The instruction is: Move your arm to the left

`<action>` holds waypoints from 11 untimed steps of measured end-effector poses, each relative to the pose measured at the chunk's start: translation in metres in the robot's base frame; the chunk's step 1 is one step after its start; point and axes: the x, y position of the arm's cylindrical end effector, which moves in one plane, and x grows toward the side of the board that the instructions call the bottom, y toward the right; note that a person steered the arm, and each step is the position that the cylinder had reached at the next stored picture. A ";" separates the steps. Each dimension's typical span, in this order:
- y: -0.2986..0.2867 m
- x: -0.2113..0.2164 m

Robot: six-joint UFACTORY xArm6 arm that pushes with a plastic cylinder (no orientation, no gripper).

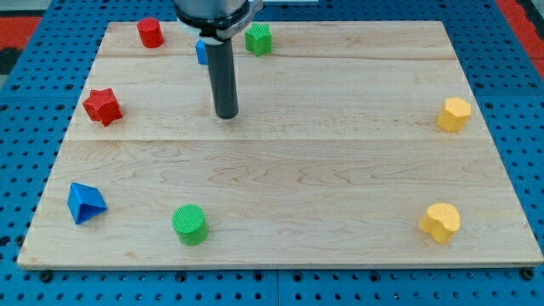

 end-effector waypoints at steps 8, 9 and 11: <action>-0.125 0.058; -0.133 0.058; -0.151 0.058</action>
